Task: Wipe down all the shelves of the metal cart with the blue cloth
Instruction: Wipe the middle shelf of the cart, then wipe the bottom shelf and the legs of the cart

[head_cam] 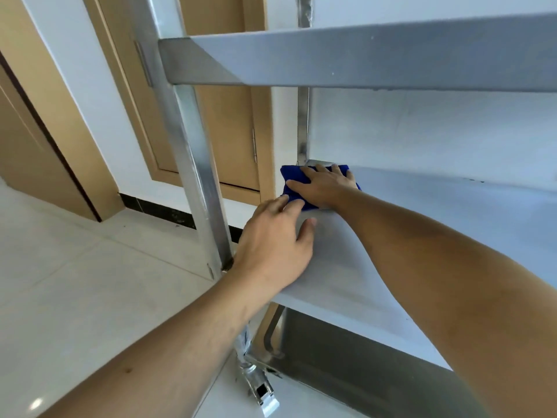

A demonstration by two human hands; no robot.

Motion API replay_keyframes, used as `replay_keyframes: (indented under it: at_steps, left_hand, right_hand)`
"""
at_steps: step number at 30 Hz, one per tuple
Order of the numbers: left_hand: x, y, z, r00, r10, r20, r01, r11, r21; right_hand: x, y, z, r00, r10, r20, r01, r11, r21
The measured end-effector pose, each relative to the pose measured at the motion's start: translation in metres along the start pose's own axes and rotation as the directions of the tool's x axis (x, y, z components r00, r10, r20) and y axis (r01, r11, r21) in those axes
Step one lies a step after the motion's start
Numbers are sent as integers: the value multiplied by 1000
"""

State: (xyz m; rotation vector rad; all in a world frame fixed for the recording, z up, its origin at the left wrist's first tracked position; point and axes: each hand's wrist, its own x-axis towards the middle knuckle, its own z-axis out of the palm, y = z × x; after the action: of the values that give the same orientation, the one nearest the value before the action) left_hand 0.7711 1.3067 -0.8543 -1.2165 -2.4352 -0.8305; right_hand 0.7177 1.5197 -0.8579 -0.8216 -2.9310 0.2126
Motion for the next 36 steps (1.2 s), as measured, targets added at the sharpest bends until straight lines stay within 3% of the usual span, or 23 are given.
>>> replay_keyframes:
  at_steps: [4, 12, 16, 21, 24, 28, 36]
  left_hand:
    - [-24, 0, -7, 999, 36, -38, -38, 997, -62]
    - [-68, -17, -35, 998, 46, -51, -53, 987, -149]
    - [-96, -33, -48, 989, 90, -119, -105, 986, -131]
    - [-119, -53, -47, 972, 23, -233, -62, 984, -164]
    - [-131, -60, -40, 967, 28, -253, -68, 986, -153]
    - [-147, -69, -26, 977, 29, -210, -61, 988, -144]
    - [-170, -80, 4, 990, 10, -138, -30, 988, -150]
  right_hand:
    - [-36, -15, 3, 998, -57, 16, 57, 998, 26]
    - [-126, -39, -3, 999, -34, 37, 32, 999, 38]
    - [-168, -46, -3, 998, -49, 36, 48, 998, 30]
    - [-210, -55, -6, 996, -77, 46, 74, 995, 62]
    - [-240, -59, -1, 980, -156, -120, 158, 987, 11]
    - [-271, -61, 21, 873, -293, -391, 244, 955, -171]
    - [-291, -51, 59, 715, -440, -543, 329, 898, -293]
